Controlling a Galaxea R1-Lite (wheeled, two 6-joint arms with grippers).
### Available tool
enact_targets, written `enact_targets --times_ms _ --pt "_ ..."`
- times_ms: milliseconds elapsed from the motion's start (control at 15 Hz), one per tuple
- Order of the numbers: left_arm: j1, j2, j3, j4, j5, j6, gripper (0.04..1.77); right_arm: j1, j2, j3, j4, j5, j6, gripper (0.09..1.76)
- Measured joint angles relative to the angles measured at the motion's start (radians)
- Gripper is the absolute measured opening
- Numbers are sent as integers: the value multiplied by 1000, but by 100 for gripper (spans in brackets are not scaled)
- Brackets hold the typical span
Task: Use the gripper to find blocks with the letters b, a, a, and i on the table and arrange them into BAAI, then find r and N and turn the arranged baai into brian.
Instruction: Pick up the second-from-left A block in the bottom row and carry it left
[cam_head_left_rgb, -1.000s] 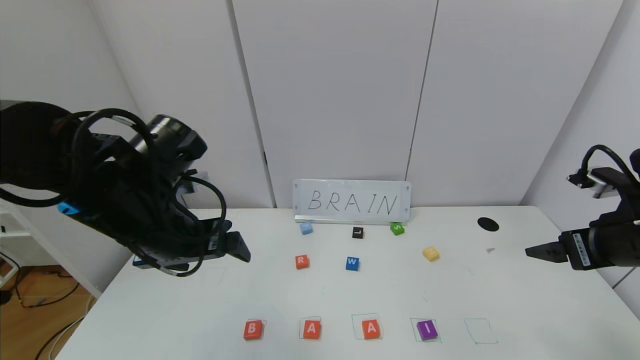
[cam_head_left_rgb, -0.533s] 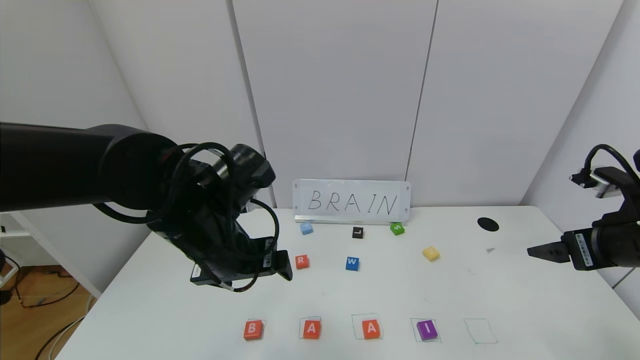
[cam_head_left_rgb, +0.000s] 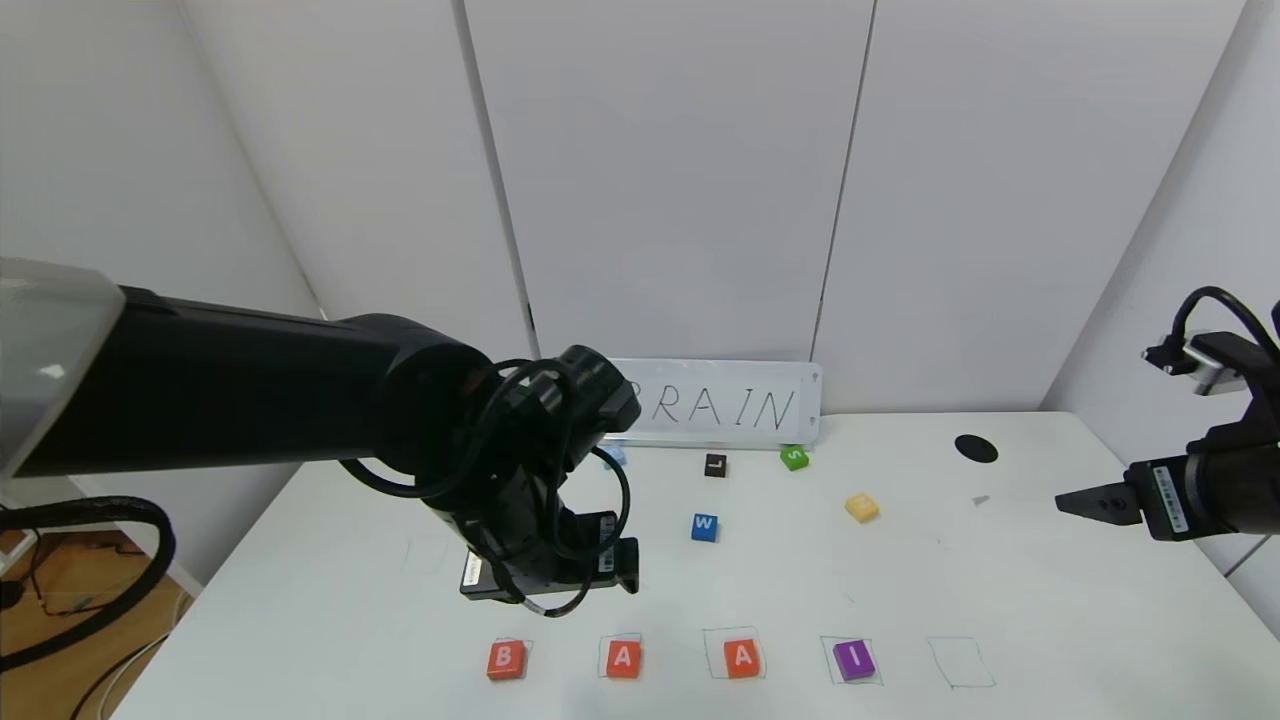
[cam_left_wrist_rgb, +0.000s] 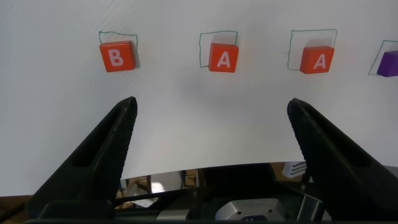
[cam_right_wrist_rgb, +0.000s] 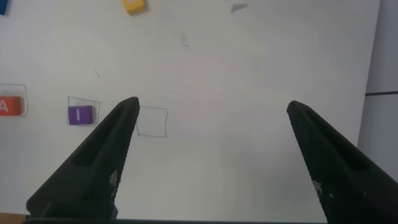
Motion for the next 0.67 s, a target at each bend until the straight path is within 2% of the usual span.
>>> enact_targets --times_ms 200,400,667 --pt "-34 45 10 -73 45 -26 172 0 -2 0 0 -1 0 171" --pt "-76 96 11 -89 80 -44 172 0 -3 0 0 -1 0 171" --pt "-111 148 24 -102 83 -90 172 0 -3 2 0 -1 -1 171"
